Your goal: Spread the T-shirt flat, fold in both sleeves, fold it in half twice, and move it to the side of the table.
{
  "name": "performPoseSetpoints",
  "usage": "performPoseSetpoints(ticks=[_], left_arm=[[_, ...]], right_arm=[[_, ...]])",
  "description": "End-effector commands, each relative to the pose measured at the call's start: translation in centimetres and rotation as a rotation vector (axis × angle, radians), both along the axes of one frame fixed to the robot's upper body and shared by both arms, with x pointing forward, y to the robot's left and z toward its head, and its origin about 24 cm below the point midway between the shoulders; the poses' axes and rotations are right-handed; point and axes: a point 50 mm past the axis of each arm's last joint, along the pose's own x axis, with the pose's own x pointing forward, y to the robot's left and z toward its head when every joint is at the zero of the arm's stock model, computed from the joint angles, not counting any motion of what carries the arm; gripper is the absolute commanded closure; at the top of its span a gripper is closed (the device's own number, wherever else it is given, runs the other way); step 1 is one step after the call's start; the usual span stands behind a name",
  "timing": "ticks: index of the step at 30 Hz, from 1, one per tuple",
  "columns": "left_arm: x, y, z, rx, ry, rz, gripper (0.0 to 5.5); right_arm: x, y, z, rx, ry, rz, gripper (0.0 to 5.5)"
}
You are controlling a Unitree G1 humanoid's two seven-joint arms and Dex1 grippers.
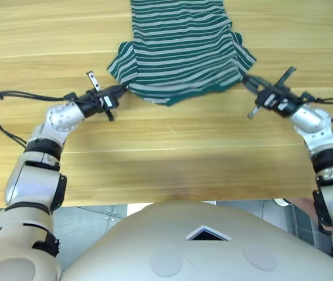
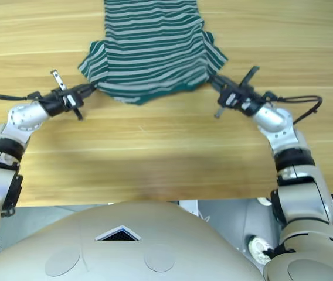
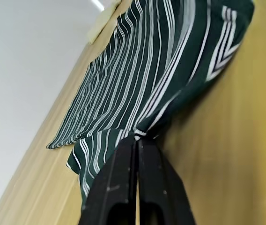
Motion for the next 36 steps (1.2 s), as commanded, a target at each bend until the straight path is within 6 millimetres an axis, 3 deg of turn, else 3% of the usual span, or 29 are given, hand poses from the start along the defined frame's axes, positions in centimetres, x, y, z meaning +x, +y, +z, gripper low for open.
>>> performPoseSetpoints(ticks=[1,8,13,18,23,26,28,32,36], left_arm=[[-2.1,0.9,-1.1,-0.006,0.072,0.043,5.5],[-6.3,3.0,-1.2,-0.021,0.077,0.188,5.5],[-8.6,2.7,-1.6,-0.032,0.107,0.213,4.6],[-10.4,1.6,-1.6,-0.074,0.12,0.217,3.79],[-11.6,2.3,0.4,-0.189,0.089,0.282,3.24],[-10.9,0.4,4.0,-0.494,0.036,0.232,3.24],[-9.3,-1.9,5.1,-0.53,-0.003,0.154,3.24],[-3.5,-5.0,4.6,-0.243,-0.2,0.2,3.24],[-2.1,-8.6,2.0,-0.038,-0.202,0.054,3.24]], right_arm=[[-0.4,-0.1,0.7,-0.026,-0.002,0.01,5.47],[-5.1,1.3,-0.7,-0.013,0.099,0.135,5.47],[-6.8,1.5,-0.7,-0.032,0.127,0.16,5.5],[-7.6,2.1,0.1,-0.002,0.117,0.192,4.62],[-9.2,2.1,0.4,-0.012,0.149,0.201,4.02],[-9.4,1.2,1.3,0.006,0.126,0.162,4.02],[-8.3,1.0,2.7,0.083,0.049,0.113,4.02],[-3.8,0.7,4.0,0.138,-0.118,-0.058,4.02],[-0.3,0.0,4.0,0.022,-0.208,-0.196,4.02]])
